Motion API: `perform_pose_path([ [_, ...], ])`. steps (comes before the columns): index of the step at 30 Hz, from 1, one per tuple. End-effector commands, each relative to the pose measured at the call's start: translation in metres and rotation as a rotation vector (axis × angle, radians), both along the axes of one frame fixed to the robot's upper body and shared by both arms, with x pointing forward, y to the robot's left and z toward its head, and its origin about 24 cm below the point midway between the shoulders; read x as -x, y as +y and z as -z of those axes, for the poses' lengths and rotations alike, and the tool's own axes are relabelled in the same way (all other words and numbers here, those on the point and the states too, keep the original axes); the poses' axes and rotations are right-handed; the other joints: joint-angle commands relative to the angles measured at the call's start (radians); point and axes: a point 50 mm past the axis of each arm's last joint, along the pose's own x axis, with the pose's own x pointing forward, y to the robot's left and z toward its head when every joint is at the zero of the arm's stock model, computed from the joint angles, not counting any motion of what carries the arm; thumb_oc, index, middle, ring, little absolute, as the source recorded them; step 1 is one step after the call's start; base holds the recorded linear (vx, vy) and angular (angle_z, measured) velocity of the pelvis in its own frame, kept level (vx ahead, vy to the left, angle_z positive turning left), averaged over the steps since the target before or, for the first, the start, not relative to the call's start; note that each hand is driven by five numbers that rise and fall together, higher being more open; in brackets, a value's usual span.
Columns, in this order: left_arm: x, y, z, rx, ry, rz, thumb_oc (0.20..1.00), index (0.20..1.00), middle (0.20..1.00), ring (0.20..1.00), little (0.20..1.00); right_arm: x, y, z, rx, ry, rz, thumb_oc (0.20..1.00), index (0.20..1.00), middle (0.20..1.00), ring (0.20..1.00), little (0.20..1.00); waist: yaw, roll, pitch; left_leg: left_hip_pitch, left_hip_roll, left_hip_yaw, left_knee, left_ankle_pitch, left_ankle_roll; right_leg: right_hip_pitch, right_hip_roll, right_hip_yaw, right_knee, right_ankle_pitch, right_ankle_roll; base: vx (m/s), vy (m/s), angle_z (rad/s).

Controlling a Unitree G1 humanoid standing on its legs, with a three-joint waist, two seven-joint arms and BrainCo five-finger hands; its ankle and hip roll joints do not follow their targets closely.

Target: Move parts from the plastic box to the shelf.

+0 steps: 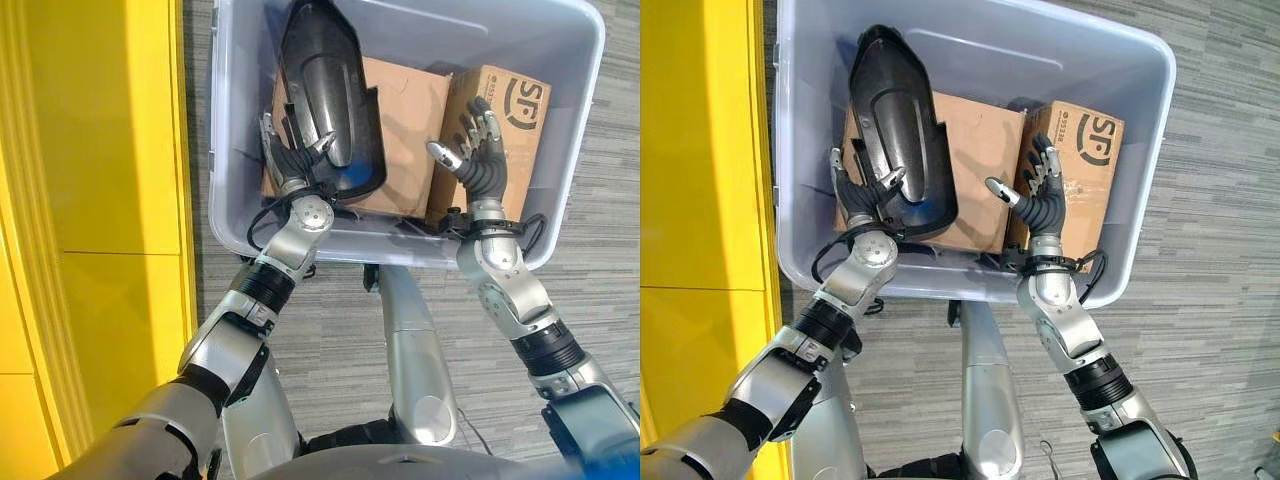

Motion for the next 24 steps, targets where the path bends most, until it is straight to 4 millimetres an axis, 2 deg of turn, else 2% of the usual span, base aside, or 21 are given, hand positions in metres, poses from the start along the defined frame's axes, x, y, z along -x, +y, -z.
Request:
perform_pose_path([
  [1, -0.005, -0.016, 0.05, -0.115, 0.285, 0.128, 1.0, 1.0, 1.0, 1.0, 1.0, 0.005, -0.004, -0.025, -0.017, -0.118, -0.022, 1.0, 1.0, 1.0, 1.0, 1.0, -0.056, -0.018, -0.017, -0.02, 0.033, 0.001, 0.214, -0.163, -0.051, -0.013, 0.099, -0.012, -0.067, 0.087, 0.019, 0.02, 0.018, -0.04],
  [13, -0.008, -0.023, 0.04, -0.21, 0.248, 0.226, 1.0, 1.0, 1.0, 1.0, 1.0, 0.005, -0.006, -0.026, -0.012, -0.115, -0.025, 1.0, 1.0, 1.0, 1.0, 1.0, -0.069, -0.005, -0.017, -0.014, 0.026, 0.012, 0.205, -0.165, -0.049, -0.019, 0.109, 0.005, -0.07, 0.087, 0.012, 0.0, 0.005, -0.02],
  [18, -0.006, -0.031, 0.049, -0.159, 0.321, 0.294, 1.0, 1.0, 1.0, 1.0, 1.0, 0.004, -0.006, -0.026, -0.01, -0.118, -0.027, 1.0, 1.0, 1.0, 1.0, 1.0, -0.071, -0.003, -0.017, -0.013, 0.025, 0.013, 0.201, -0.163, -0.049, -0.02, 0.111, 0.006, -0.076, 0.09, 0.011, 0.0, 0.0, 0.0],
  [19, -0.004, -0.033, 0.053, -0.161, 0.331, 0.31, 0.347, 0.347, 0.347, 0.347, 0.347, 0.004, -0.005, -0.027, -0.008, -0.123, -0.03, 1.0, 1.0, 1.0, 1.0, 1.0, -0.073, -0.003, -0.017, -0.013, 0.026, 0.015, 0.199, -0.163, -0.05, -0.022, 0.112, 0.009, -0.078, 0.091, 0.012, 0.0, 0.0, 0.0],
  [21, -0.004, -0.035, 0.054, -0.147, 0.33, 0.322, 0.2, 0.2, 0.2, 0.2, 0.2, 0.004, -0.005, -0.028, -0.009, -0.125, -0.031, 1.0, 1.0, 1.0, 1.0, 1.0, -0.073, -0.004, -0.017, -0.014, 0.027, 0.015, 0.2, -0.163, -0.05, -0.023, 0.113, 0.009, -0.081, 0.093, 0.011, 0.0, 0.0, 0.0],
  [24, -0.003, -0.037, 0.054, -0.127, 0.33, 0.338, 0.2, 0.2, 0.2, 0.2, 0.2, 0.004, -0.007, -0.029, -0.018, -0.125, -0.031, 1.0, 1.0, 1.0, 1.0, 1.0, -0.075, -0.006, -0.017, -0.015, 0.028, 0.017, 0.199, -0.162, -0.05, -0.025, 0.113, 0.006, -0.086, 0.098, 0.011, 0.0, 0.0, 0.0],
])
